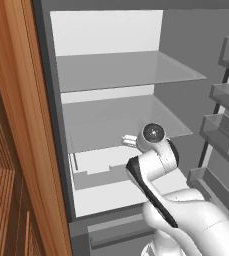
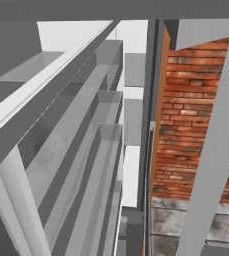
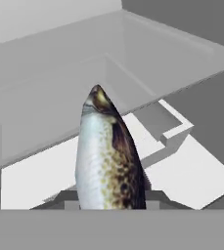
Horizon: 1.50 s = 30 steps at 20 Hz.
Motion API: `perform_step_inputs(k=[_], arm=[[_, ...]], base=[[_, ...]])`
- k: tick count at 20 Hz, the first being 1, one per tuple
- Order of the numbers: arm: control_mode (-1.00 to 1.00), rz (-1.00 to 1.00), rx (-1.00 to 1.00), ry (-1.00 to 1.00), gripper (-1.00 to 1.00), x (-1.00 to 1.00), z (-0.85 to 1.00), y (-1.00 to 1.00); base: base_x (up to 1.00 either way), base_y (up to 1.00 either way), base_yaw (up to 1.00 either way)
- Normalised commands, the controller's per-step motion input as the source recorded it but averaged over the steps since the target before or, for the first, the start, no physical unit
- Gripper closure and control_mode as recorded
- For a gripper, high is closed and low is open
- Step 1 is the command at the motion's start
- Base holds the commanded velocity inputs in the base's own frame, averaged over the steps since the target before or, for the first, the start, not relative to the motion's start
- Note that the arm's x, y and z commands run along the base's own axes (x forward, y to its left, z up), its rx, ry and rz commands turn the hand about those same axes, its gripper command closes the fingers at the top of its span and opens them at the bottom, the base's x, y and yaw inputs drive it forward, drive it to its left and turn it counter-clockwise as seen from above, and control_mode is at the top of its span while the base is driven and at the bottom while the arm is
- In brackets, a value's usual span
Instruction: Open the fridge, remove the banana, carrot, and fish, and place them on any counter.
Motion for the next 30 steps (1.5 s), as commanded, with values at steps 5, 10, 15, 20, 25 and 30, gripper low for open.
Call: perform_step_inputs(k=[5, 10, 15, 20, 25, 30], arm=[[-1.0, 0.13, 0.01, 0.33, 1.0, -0.89, 1.0, 0.74], [-1.0, 0.09, 0.0, 0.29, 1.0, -0.9, 0.79, 0.62], [-1.0, 0.02, 0.0, 0.24, 1.0, -0.73, 0.6, 0.48], [-1.0, 0.0, 0.0, 0.19, 1.0, -0.53, 0.66, 0.17], [1.0, 0.0, -0.03, 0.11, 1.0, -0.14, 0.15, 0.07], [1.0, 0.0, 0.0, 0.0, 1.0, 0.0, 0.0, 0.0]], base=[[0.0, 0.0, 0.0], [0.0, 0.0, 0.0], [0.0, 0.0, 0.0], [0.0, 0.0, 0.0], [-0.18, 0.05, 0.0], [-0.97, 0.03, 0.0]])
